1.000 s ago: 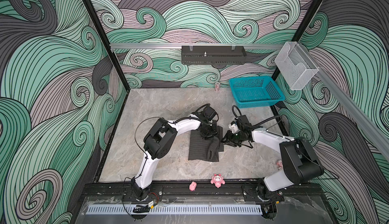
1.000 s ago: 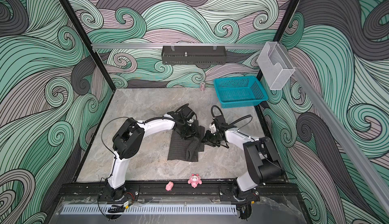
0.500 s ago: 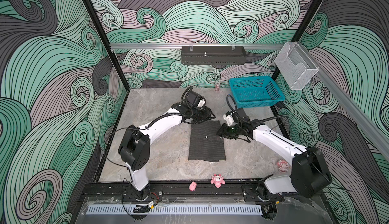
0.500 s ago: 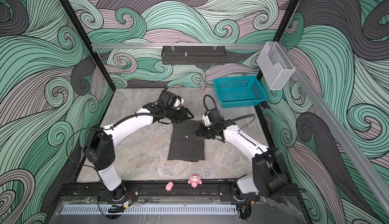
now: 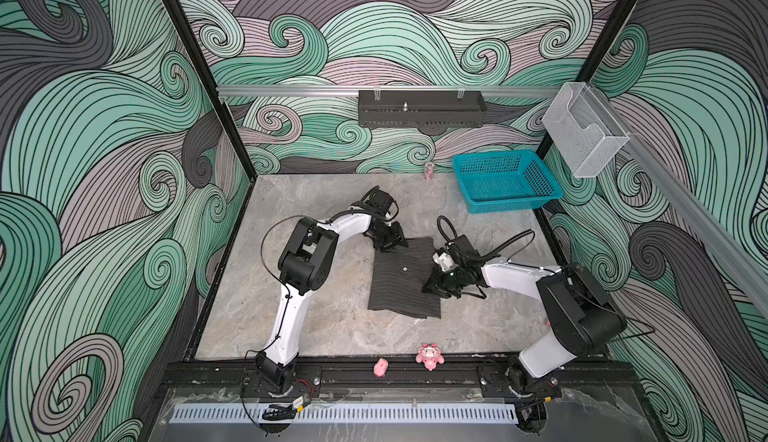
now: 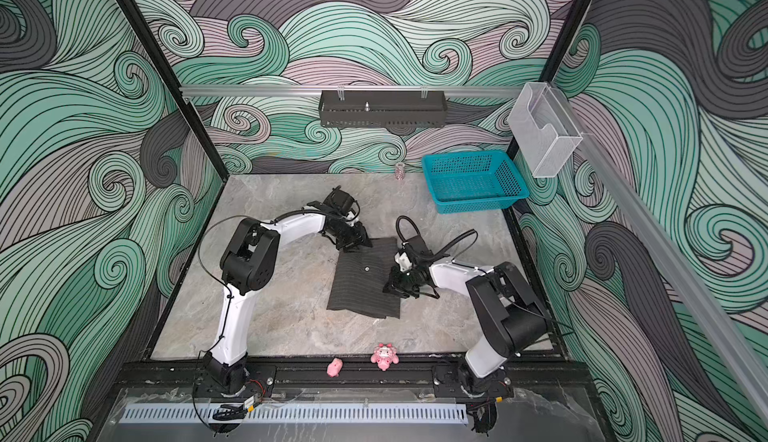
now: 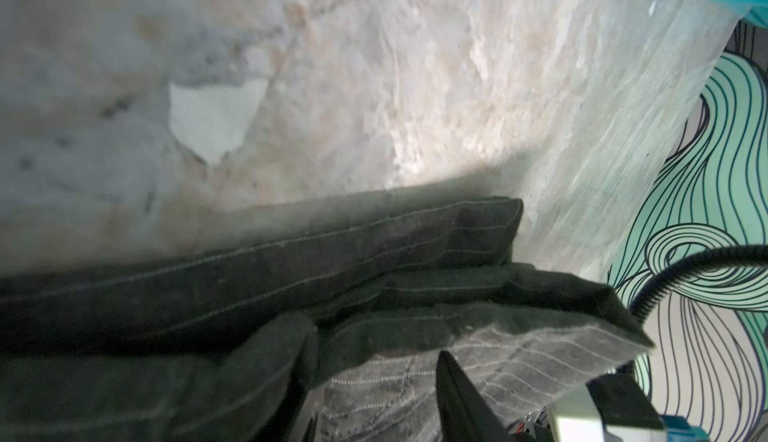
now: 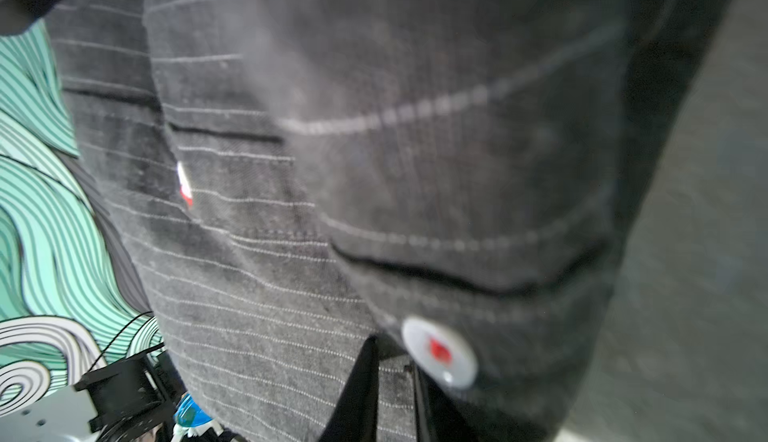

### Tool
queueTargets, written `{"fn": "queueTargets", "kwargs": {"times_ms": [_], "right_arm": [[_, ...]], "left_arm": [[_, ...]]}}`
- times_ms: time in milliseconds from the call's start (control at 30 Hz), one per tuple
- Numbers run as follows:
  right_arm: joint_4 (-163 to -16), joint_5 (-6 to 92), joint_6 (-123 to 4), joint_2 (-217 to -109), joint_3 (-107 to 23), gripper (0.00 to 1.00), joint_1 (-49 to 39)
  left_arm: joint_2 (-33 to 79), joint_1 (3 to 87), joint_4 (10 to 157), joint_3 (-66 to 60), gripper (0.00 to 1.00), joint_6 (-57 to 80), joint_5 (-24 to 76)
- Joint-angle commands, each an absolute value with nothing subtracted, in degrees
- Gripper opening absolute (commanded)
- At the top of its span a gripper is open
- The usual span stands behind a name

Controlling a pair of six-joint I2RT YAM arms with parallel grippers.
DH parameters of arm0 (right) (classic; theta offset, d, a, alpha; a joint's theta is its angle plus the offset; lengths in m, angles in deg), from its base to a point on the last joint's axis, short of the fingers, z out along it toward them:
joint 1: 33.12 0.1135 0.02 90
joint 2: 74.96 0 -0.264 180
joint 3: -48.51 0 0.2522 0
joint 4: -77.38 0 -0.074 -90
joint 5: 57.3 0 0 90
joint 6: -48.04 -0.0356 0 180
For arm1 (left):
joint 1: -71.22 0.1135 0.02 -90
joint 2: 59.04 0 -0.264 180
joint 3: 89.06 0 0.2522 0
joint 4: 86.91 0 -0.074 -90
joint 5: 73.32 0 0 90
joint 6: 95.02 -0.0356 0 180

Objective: Fold and stack the long sleeve shirts

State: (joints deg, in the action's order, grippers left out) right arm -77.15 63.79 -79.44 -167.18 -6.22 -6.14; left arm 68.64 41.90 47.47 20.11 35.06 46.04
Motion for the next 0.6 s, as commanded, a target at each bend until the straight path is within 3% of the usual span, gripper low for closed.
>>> {"fn": "queueTargets", "kwargs": {"times_ms": [0,133,233,567], "right_arm": [[-74.5,59.7,-78.8,-167.4,-4.5,0.21,-5.9],[-68.6,59.4,-77.7,-161.1,-7.7,0.34,-5.7],[-64.9,59.6,-78.7,-157.1,-9.4,0.37,-4.3],[-79.2,65.5,-88.9,-165.7,-7.7,0.29,4.3]], "left_arm": [[66.7,42.6,44.2,19.3,0.53,32.7,45.4],[57.2,42.7,45.5,15.7,0.59,32.0,47.0],[50.9,42.7,46.3,12.1,0.6,31.8,46.8],[54.8,44.4,54.2,1.7,0.48,36.1,50.9]]}}
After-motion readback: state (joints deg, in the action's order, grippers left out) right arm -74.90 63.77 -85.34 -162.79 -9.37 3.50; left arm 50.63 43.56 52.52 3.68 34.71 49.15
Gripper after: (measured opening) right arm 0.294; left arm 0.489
